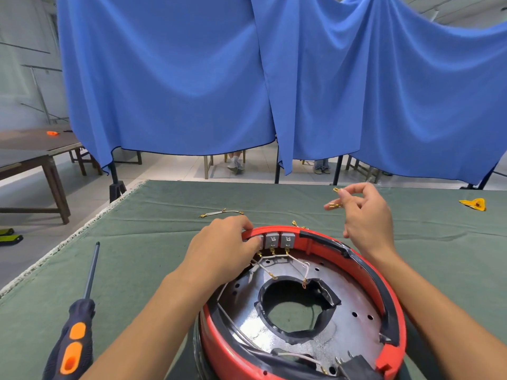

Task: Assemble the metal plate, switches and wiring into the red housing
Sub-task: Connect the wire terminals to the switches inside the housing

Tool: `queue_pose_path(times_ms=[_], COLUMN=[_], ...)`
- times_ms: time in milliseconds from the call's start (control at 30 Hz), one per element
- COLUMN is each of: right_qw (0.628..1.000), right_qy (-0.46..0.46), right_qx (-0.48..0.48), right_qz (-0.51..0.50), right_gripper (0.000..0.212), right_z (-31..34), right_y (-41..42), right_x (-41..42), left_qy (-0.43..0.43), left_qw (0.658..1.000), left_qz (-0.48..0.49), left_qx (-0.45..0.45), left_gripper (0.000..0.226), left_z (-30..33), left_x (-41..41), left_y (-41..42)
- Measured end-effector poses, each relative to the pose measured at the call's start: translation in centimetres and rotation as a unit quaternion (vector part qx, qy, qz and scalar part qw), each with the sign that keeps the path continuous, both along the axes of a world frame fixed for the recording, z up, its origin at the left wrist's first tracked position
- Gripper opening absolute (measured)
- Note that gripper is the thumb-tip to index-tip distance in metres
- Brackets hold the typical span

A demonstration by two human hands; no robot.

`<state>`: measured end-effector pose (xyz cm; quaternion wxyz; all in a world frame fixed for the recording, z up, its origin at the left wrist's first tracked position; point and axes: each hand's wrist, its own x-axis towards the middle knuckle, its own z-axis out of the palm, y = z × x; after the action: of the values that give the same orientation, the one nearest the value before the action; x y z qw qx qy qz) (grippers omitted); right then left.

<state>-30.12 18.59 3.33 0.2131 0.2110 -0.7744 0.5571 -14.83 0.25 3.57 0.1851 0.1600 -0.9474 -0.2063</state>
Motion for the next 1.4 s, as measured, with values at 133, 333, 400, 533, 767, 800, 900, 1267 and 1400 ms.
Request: queue_pose_path(times_ms=[133,333,400,533,767,800,900,1267,1400], right_qw=[0.998,0.975,0.963,0.946,0.93,0.923,0.899,0.864,0.893], right_qy=[-0.017,-0.096,-0.137,-0.194,-0.263,-0.274,-0.309,-0.396,-0.355], right_qx=[-0.01,0.036,0.052,0.085,0.048,0.056,0.097,0.063,0.11], right_qz=[0.053,0.197,0.225,0.245,0.254,0.264,0.294,0.303,0.253], right_gripper=[0.015,0.021,0.022,0.023,0.021,0.021,0.023,0.03,0.03], right_z=[3.7,5.8,5.6,4.7,4.4,4.3,4.0,4.2,4.4], right_y=[0.2,-1.1,-1.8,-2.7,-2.4,-2.5,-2.6,-2.5,-2.5], right_x=[2.0,6.8,7.9,9.1,8.8,8.7,8.5,7.9,8.4], left_qy=[-0.004,0.024,0.093,0.209,0.276,0.274,0.269,0.173,0.173], left_qw=[1.0,0.999,0.991,0.96,0.928,0.928,0.934,0.974,0.975], left_qz=[0.0,0.002,-0.014,-0.105,-0.138,-0.145,-0.143,-0.113,-0.097], left_qx=[0.001,-0.046,-0.097,-0.154,-0.208,-0.205,-0.185,0.09,0.102], left_gripper=[0.027,0.031,0.034,0.03,0.021,0.017,0.013,0.013,0.019], left_z=[0.1,0.3,0.6,1.4,2.1,2.1,1.9,0.9,0.9], left_x=[0.2,0.4,0.7,1.3,1.9,1.8,1.6,0.4,0.3], left_y=[0.0,0.4,0.7,1.4,1.9,2.0,1.8,1.0,1.0])
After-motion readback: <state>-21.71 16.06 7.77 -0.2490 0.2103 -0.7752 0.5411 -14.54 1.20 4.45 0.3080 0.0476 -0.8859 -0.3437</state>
